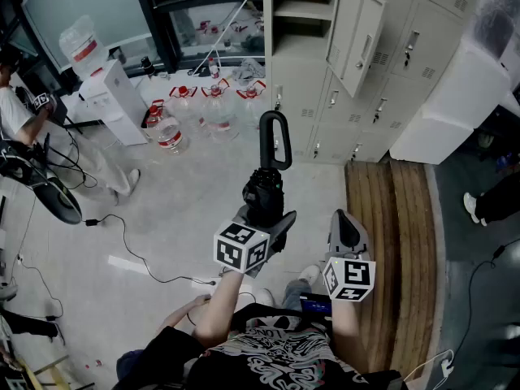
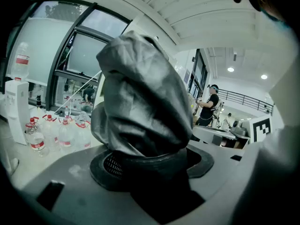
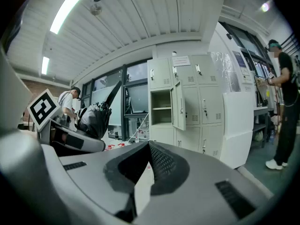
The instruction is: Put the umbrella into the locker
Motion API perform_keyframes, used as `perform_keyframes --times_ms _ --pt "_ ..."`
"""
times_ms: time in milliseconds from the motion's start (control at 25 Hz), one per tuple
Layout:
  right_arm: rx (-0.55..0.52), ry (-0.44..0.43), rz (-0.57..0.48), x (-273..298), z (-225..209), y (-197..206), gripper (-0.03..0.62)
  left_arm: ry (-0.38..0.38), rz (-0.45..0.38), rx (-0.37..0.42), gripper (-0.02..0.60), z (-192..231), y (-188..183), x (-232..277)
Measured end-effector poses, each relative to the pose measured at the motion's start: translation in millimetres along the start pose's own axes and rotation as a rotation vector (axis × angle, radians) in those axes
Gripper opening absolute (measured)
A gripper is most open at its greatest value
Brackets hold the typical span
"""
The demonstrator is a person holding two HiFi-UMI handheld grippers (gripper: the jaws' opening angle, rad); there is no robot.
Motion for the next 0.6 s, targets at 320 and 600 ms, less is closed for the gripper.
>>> perform_keyframes --times_ms 320,600 --pt "0.000 0.001 0.005 3.4 -1.8 4.4 0.000 -0.010 0.001 0.002 0.284 6.2 2.0 3.2" --pt "0.045 -0.035 0.008 9.7 5.8 5.3 0.001 -0.029 0.014 0.033 0.282 15.9 -2.3 2.0"
Point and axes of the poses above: the fingertips, and each gripper's own axes: x forward along the fingers, z to its left, y out of its underside, the point moved 1 cm from there along -x, backward along the fingers, and after that the axes turned 2 degrees about y, right-handed, at the moved point
